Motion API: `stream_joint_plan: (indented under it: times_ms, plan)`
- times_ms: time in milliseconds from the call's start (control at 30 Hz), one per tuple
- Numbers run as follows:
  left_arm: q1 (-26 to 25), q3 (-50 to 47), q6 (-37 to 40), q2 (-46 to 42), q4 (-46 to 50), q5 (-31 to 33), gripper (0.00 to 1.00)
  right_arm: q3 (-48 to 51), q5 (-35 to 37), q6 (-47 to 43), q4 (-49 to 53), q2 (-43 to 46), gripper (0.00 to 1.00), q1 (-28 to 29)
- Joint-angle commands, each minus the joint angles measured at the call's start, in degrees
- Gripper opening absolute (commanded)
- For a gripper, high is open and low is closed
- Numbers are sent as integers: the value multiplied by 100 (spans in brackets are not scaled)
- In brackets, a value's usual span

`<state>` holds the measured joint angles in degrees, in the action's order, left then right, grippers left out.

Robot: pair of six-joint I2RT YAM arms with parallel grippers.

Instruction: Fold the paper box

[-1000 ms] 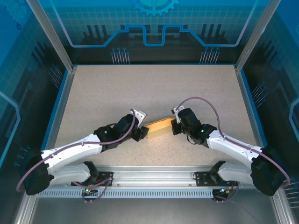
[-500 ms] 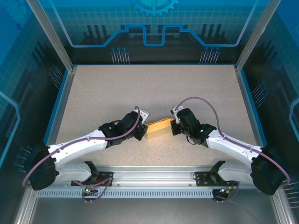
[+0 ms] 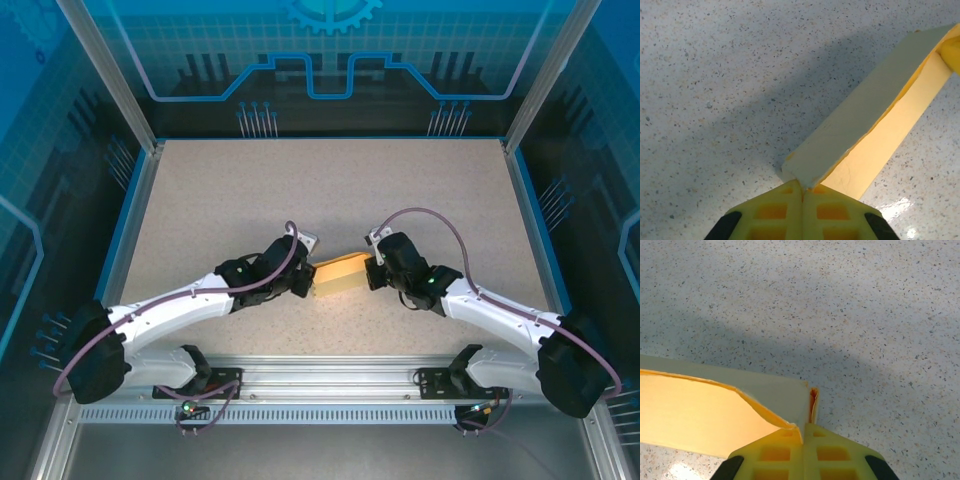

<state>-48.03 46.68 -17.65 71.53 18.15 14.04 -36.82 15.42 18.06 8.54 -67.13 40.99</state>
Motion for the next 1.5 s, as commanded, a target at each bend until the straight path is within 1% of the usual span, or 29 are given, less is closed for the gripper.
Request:
stream_joint_plan:
  times_ms: [0, 100, 233, 700, 1033, 1267, 1467]
  plan:
    - [4, 211, -450, 86, -57, -284, 2, 153, -107, 127, 476, -85, 3, 171]
    - [13, 224, -664, 31, -96, -305, 0, 166, -98, 158, 474, -55, 3, 184]
    - [30, 219, -989, -15, -179, -369, 0, 165, -84, 185, 485, -37, 3, 217]
    - [248, -57, -1730, -263, -514, -762, 0, 201, 3, 256, 473, -37, 3, 311]
    - [294, -388, -2187, -248, -885, -774, 0, 194, 44, 277, 500, -45, 3, 347]
    - [268, -658, -2278, -212, -995, -628, 0, 124, 57, 269, 544, -63, 3, 357]
    - [172, -779, -2132, -224, -866, -402, 0, 32, 94, 241, 592, -85, 3, 350]
